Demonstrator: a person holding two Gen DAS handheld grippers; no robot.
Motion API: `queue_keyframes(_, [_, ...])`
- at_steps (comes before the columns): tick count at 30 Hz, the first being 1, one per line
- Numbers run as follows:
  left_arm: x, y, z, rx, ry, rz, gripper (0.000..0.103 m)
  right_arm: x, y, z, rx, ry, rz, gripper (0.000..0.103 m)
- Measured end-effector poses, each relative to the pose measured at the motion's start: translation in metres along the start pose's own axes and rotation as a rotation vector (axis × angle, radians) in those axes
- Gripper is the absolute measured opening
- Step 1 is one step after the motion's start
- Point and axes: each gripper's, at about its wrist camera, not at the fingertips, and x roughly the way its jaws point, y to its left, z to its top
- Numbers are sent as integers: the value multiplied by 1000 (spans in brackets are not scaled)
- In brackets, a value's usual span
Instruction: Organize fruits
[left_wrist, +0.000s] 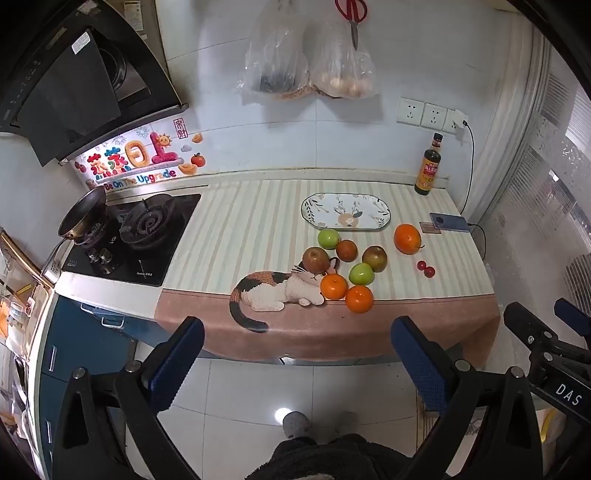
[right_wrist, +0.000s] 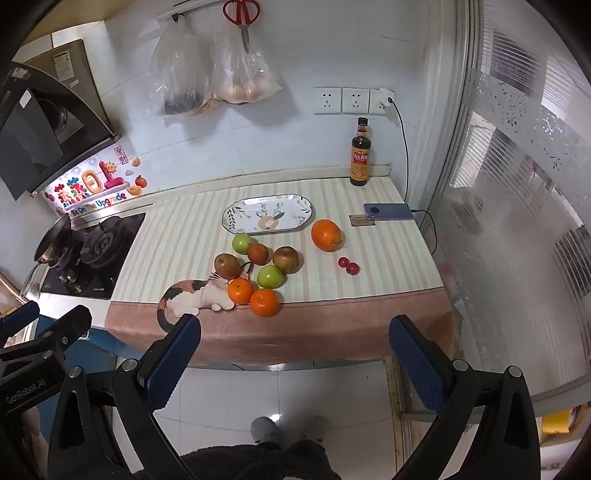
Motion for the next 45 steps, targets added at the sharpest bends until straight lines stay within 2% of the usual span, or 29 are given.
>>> queue_keyframes(16, [0, -1, 0, 2, -13, -1, 103, -4, 0, 0, -7, -4, -2, 103])
queue_keyframes(23, [-4, -14, 3, 2, -18, -6, 103, -6, 2, 0, -8, -3, -3, 103])
queue_keyframes(45, [-7, -7, -1, 4, -23, -9, 103, -10, -3, -1, -9, -10, 0, 103])
